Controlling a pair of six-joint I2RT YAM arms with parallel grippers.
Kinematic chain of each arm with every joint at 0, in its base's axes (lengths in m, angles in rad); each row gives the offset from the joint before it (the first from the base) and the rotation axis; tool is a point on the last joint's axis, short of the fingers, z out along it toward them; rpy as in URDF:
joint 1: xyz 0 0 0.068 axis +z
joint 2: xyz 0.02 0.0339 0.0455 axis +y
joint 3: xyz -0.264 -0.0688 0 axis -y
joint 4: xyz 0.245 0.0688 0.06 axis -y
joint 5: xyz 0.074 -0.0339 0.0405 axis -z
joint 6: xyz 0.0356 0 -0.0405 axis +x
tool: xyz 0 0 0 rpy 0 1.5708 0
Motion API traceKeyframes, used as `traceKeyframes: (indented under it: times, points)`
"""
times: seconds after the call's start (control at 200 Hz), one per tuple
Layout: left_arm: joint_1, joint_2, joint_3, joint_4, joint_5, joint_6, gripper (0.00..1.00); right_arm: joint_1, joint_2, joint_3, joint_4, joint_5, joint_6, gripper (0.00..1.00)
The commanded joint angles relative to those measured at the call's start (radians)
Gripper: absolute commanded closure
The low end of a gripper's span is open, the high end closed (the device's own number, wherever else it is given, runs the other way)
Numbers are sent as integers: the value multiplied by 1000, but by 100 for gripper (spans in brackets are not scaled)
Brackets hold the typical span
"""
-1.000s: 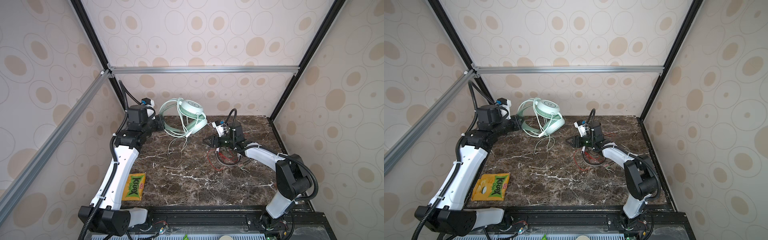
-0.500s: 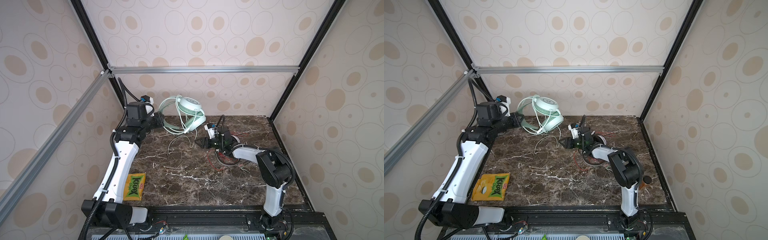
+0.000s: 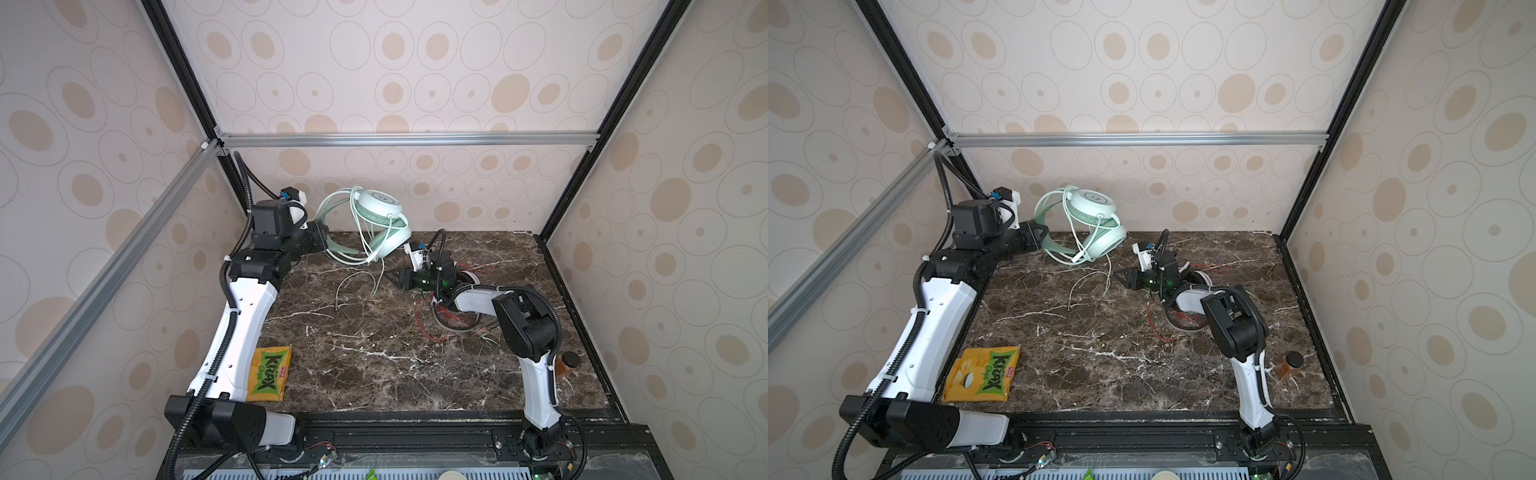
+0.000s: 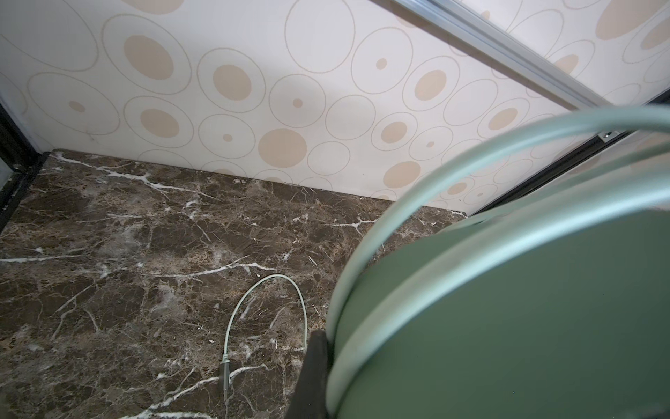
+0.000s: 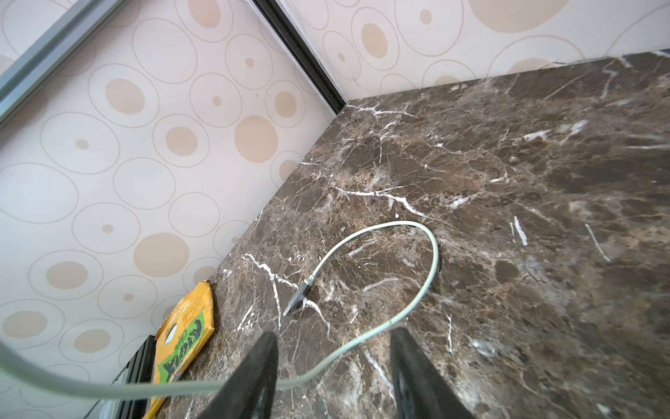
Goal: Wrap the headphones
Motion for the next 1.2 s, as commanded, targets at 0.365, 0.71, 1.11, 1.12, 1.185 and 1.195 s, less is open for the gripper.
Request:
traceKeyframes:
  times: [0.365,0.71,1.11,1.12,1.185,1.195]
  points:
    - [12,9,79,73,42,-43,100,49,-33,-228,190,24,-53,43]
    - [11,8,79,66,38,-44,100,80,80,-58,284,-30,42,51]
    - [14,6,93,59,38,-49,100,109,150,21,287,-22,80,68]
    - [13,6,94,59,38,-50,100,109,151,21,289,-22,81,68]
    - [14,7,97,59,39,-55,100,109,153,8,305,-29,86,74]
    - [15,7,96,59,36,-57,100,110,153,6,308,-30,85,74]
